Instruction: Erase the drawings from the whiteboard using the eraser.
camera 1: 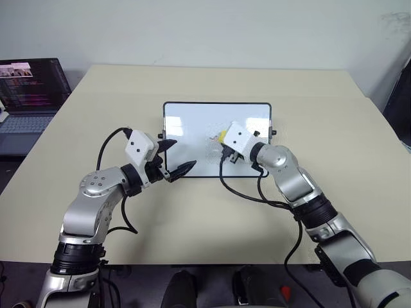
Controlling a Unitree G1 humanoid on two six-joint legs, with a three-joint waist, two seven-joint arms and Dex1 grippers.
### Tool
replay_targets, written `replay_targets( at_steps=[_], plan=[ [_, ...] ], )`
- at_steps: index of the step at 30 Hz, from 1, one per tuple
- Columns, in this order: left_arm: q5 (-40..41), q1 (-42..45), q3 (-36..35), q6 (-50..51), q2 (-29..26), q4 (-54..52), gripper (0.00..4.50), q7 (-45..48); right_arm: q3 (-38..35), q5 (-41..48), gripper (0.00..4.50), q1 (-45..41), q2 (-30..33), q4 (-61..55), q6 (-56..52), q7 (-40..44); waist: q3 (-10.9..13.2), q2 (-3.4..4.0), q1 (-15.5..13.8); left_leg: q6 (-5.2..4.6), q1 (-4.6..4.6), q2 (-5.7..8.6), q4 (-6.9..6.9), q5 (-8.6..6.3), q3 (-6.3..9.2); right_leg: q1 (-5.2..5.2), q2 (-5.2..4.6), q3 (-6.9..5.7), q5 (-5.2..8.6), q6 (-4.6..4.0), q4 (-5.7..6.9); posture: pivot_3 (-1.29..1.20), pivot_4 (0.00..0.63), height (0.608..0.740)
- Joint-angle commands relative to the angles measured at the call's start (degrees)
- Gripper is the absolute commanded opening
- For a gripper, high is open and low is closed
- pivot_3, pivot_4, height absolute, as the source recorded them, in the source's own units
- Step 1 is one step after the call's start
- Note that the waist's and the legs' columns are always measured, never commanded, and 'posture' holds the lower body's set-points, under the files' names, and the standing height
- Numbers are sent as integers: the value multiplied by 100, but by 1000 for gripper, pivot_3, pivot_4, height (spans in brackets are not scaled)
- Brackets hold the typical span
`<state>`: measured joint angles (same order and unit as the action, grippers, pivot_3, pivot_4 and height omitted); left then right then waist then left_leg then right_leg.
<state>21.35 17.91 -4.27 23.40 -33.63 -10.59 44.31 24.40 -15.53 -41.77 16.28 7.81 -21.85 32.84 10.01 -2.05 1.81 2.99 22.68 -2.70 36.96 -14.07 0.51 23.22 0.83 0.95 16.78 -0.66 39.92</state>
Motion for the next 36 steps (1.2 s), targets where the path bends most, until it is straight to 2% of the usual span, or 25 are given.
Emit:
replay_targets(
  at_steps=[1,3,8,10,13,20,27,29,36],
  plan=[
    [23,5,-34,-24,-31,-210,4500,-22,232,-60,1302,77,33,-98,-37,335,0,0,11,0,-1,0,0,0,-1,0,1,0,0,0,1,0,150,740],
    [23,13,-33,-16,-23,-198,4500,-30,256,-132,1302,-17,-30,-2,98,253,0,0,11,0,-3,1,0,0,-1,0,4,0,0,0,3,0,150,740],
    [15,-29,-48,-14,-12,-205,4500,-60,-98,-389,1302,-631,-352,702,584,-803,1,1,18,0,-5,1,1,1,-3,1,7,2,0,0,6,0,150,740],
    [6,-71,-63,-21,-16,-222,4500,-76,-133,-397,1302,-757,-405,878,686,-916,1,1,4,1,-1,0,0,1,-1,3,7,-1,-1,-1,5,0,150,740],
    [15,-117,-84,-23,-25,-241,4500,-99,-42,-370,1302,-755,-425,986,668,-701,1,1,-4,1,7,-3,-1,0,2,5,3,-1,0,-2,-4,0,150,740],
    [29,-201,-106,-23,-63,-293,4500,-136,418,-420,1302,-342,-103,638,268,523,0,0,-4,0,8,-5,-1,0,3,3,-4,-1,0,-2,-9,0,150,740],
    [38,-180,-69,-12,-47,-289,4500,-127,-3,-663,1302,-759,-264,1046,676,-649,1,1,1,-4,-4,0,3,4,4,1,2,-3,-1,-1,7,0,150,740],
    [35,-166,-68,-22,-48,-268,4500,-118,-36,-668,1302,-820,-200,1135,700,-731,1,1,-11,-4,-3,0,3,6,5,1,2,-3,-1,-1,7,0,150,740],
    [36,-138,-42,-42,-27,-237,4500,-96,301,-576,1302,-471,98,815,347,363,-1,-1,-18,-4,2,-1,0,4,5,0,-4,-3,-3,-4,-1,0,150,740]
  ],
)
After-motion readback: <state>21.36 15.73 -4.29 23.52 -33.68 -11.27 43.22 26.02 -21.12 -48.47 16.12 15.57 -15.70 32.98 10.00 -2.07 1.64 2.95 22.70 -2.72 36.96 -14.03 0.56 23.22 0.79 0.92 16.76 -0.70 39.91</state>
